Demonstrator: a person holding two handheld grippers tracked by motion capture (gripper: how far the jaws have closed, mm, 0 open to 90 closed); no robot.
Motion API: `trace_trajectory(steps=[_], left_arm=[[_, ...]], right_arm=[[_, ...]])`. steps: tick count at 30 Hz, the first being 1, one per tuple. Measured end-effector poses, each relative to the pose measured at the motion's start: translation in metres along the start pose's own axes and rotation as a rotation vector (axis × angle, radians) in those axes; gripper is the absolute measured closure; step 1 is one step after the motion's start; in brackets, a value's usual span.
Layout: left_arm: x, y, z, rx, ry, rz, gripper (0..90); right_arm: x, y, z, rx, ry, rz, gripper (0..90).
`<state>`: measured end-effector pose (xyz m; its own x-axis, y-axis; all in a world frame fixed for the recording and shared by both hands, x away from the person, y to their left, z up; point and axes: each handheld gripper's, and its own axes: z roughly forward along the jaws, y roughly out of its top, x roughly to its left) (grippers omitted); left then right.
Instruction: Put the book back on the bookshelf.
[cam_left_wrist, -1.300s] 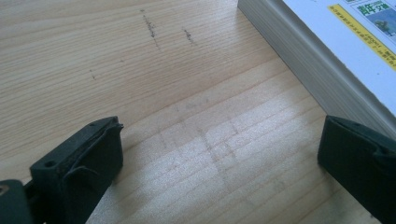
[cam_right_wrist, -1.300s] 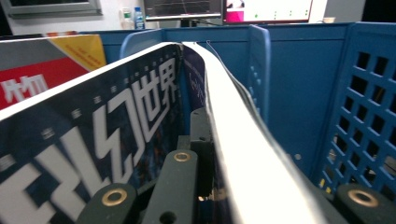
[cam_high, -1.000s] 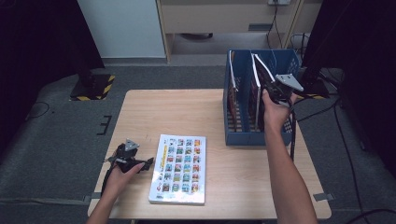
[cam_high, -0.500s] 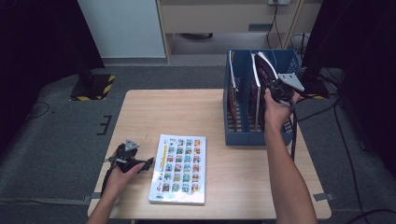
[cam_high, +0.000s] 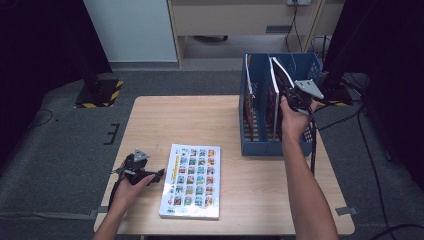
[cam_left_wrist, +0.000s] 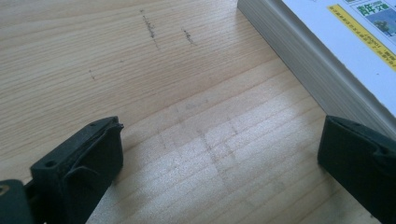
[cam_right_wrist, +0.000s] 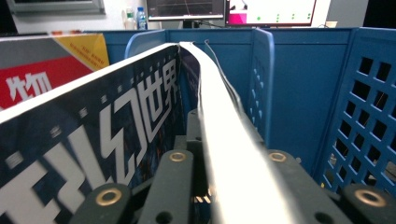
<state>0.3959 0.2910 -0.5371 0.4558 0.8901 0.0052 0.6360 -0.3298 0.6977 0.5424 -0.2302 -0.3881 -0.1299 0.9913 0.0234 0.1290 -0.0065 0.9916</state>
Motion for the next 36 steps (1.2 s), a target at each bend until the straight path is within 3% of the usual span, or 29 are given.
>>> trace_trajectory(steps=[2, 7, 17, 36], left_arm=[[0.0, 0.0, 0.0, 0.0, 0.0, 0.0, 0.0], [0.0, 0.0, 0.0, 0.0, 0.0, 0.0, 0.0], [0.0, 0.0, 0.0, -0.001, 0.0, 0.001, 0.0], [0.0, 0.0, 0.0, -0.001, 0.0, 0.001, 0.0]], right_arm=[[0.001, 0.0, -0.004, 0.003, -0.001, -0.014, 71.1], [-0.001, 0.0, -0.013, 0.017, -0.005, -0.022, 64.6], [-0.006, -0.005, -0.04, 0.023, 0.026, -0.03, 64.5], [0.003, -0.022, -0.077, 0.042, 0.1, -0.045, 62.1]])
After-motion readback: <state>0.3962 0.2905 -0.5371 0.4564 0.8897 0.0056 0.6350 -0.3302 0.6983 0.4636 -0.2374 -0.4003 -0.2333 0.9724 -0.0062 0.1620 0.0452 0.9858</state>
